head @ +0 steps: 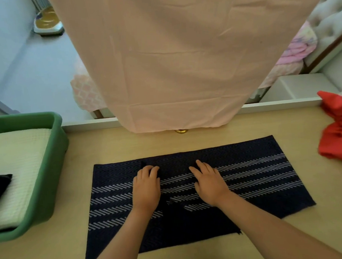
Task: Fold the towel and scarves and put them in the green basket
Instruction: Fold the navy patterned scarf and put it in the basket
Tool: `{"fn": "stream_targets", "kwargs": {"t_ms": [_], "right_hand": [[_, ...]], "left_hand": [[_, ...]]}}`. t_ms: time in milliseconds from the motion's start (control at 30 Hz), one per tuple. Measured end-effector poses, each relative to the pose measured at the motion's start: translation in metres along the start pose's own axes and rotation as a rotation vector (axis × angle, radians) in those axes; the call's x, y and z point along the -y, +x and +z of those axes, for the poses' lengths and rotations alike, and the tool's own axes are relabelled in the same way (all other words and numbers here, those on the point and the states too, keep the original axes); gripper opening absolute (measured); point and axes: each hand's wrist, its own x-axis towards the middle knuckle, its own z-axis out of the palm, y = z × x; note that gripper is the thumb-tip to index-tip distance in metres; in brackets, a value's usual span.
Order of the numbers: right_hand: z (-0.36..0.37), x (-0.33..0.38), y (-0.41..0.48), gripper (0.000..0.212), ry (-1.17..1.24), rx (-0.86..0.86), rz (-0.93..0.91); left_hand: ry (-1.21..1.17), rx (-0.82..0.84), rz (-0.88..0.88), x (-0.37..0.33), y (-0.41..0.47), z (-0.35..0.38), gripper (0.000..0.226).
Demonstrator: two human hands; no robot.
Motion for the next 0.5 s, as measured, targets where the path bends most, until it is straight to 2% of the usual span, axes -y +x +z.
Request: {"fn": "stream_targets", "kwargs": {"t_ms": [67,133,233,333,500], "right_hand": [[0.007,0.006,-0.014,0.054,0.026,-0.092,-0.017],[0.013,0.012,-0.028,0.045,0.050,-0.181,-0.052],[0.018,0.018,-0.049,0.032,0.107,-0.200,-0.105],[0.027,0.015,-0.065,0.040,0.098,-0.076,-0.082],[0.039,0.009,-0.084,0.064,0.081,-0.024,-0.038]], "left_hand": [[-0.090,-0.044,0.126,0.005,-0.017,0.000,0.024],[-0.183,0.010,0.270,0.005,-0.033,-0.002,0.014],[-0.159,0.209,0.441,-0.001,-0.054,-0.001,0.032],[-0.020,0.356,0.501,-0.004,-0.067,0.008,0.044],[-0.022,0.270,0.489,-0.004,-0.075,0.012,0.023]]}}
